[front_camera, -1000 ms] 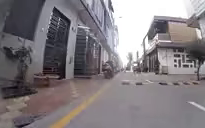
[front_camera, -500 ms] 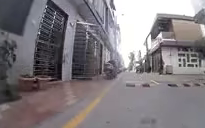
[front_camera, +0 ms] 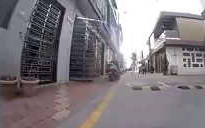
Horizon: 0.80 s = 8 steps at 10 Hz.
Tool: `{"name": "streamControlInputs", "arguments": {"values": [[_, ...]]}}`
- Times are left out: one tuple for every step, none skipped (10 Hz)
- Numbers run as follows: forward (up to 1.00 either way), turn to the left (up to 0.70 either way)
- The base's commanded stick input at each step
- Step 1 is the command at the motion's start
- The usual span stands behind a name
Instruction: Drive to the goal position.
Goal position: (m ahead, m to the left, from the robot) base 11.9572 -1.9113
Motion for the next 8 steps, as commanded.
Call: {"name": "streamControlInputs", "arguments": {"values": [[1.00, -0.21], [1.00, -0.27], [1.00, -0.33], [1.00, -0.39], [1.00, -0.40], [1.00, -0.40], [1.00, -0.40], [1.00, -0.40]]}}
